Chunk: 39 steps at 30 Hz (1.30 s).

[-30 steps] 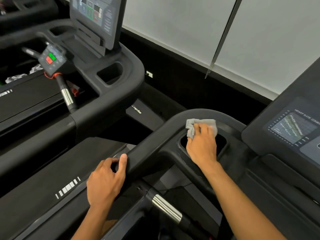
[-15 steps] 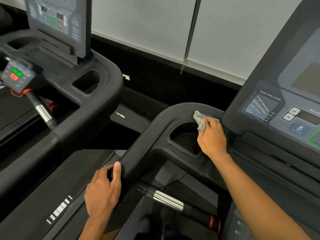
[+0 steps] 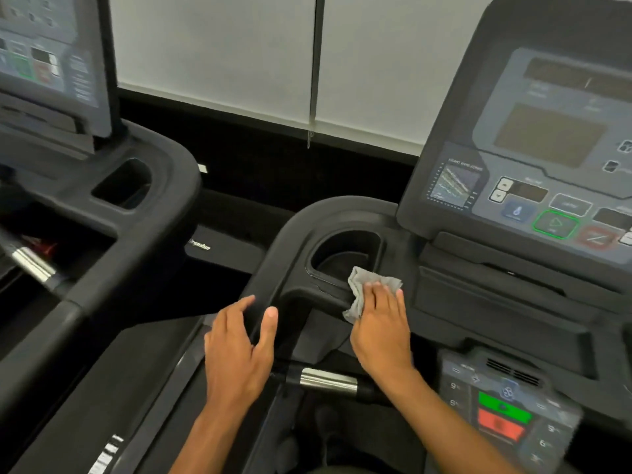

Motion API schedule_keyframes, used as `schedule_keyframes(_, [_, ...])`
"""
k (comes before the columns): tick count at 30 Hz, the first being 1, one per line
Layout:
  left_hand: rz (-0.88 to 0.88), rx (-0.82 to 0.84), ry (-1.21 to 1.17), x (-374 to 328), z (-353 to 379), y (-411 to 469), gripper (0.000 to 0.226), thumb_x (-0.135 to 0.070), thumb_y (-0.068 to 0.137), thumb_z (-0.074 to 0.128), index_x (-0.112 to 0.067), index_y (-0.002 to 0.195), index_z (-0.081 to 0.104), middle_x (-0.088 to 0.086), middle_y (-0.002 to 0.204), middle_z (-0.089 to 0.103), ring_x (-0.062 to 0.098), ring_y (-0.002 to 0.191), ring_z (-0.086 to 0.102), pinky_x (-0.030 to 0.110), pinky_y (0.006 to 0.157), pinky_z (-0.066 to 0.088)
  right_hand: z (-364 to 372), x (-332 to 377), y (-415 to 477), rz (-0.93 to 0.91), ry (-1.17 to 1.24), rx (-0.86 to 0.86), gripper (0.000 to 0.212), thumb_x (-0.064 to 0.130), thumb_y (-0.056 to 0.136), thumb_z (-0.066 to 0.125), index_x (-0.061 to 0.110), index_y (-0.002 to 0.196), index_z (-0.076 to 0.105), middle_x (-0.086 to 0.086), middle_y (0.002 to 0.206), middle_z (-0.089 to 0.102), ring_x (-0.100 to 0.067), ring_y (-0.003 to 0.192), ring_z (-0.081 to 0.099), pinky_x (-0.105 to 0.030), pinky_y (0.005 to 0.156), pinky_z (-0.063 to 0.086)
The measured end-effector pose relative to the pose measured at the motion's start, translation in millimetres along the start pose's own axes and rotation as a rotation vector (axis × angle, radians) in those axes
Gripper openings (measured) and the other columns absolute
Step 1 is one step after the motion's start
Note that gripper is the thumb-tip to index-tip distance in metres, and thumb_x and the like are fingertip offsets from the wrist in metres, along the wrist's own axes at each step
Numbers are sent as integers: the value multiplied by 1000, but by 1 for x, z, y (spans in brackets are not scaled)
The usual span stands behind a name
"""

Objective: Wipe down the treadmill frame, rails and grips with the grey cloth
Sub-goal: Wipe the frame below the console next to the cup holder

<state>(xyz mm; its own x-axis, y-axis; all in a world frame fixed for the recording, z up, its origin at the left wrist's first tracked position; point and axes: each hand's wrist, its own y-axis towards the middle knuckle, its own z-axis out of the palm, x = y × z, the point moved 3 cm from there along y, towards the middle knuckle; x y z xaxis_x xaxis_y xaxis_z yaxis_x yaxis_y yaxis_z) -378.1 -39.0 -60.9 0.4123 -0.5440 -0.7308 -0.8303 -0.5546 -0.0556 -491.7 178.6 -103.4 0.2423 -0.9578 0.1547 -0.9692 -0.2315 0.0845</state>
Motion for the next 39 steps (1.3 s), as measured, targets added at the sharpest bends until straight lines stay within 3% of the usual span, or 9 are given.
schedule_keyframes(6, [40,98,-232,-12,8,-5,63,-79,84,54,-44,136,56,-29,131,56,0,127,56,42,111,49,-33,41,-22,-39,425,236,37,29,100,46,18,129,67,-1,124,69,-21,117,63,-37,106,50])
schedule_keyframes(12, [-132,560,-916,-27,3,10,108,-68,57,92,-33,150,50,1,140,70,24,129,67,40,103,58,-80,67,-27,131,1258,726,42,56,100,50,30,123,73,2,119,77,-17,114,72,-48,106,53])
schedule_keyframes(15, [-295,867,-1107,-35,10,6,93,-58,70,91,-14,146,60,22,143,64,37,132,63,45,108,54,-93,62,-21,88,1239,675,31,45,101,59,25,120,74,-2,116,78,-19,111,73,-48,102,56])
schedule_keyframes(19, [-392,836,-962,-55,21,5,45,-38,100,64,-6,133,70,23,134,70,37,126,67,50,110,52,-93,38,-5,55,982,376,31,55,92,61,33,109,75,9,104,77,-9,100,71,-47,94,58])
schedule_keyframes(22, [-389,593,-799,-62,13,36,43,-42,96,70,-8,122,74,17,117,79,31,110,76,49,104,55,-85,3,3,156,771,193,42,57,97,57,34,132,64,12,126,69,-7,117,63,-39,106,52])
schedule_keyframes(25, [-139,235,-431,-72,-1,73,40,-49,101,63,-16,120,74,5,105,78,29,106,74,40,91,59,-67,-32,3,157,276,308,75,57,101,50,18,162,28,-3,168,30,-23,156,25,-38,127,21])
schedule_keyframes(27, [143,109,-39,-72,7,91,46,-47,108,48,-15,137,64,7,126,71,33,122,64,43,98,51,-53,-47,-3,156,140,431,87,54,103,49,13,166,5,-7,174,1,-23,161,0,-38,130,3])
schedule_keyframes(31, [531,224,669,-33,81,90,75,-37,93,26,6,152,46,32,155,46,48,148,40,56,125,27,-38,-51,-12,107,84,477,91,49,105,48,12,164,-11,-8,170,-22,-21,159,-15,-37,130,-5])
schedule_keyframes(39, [688,392,585,-71,175,-13,73,-31,92,36,10,151,45,37,157,40,49,149,39,55,122,23,-34,-56,-7,105,69,402,86,26,102,56,11,165,-1,-10,173,-11,-23,161,-1,-33,128,4])
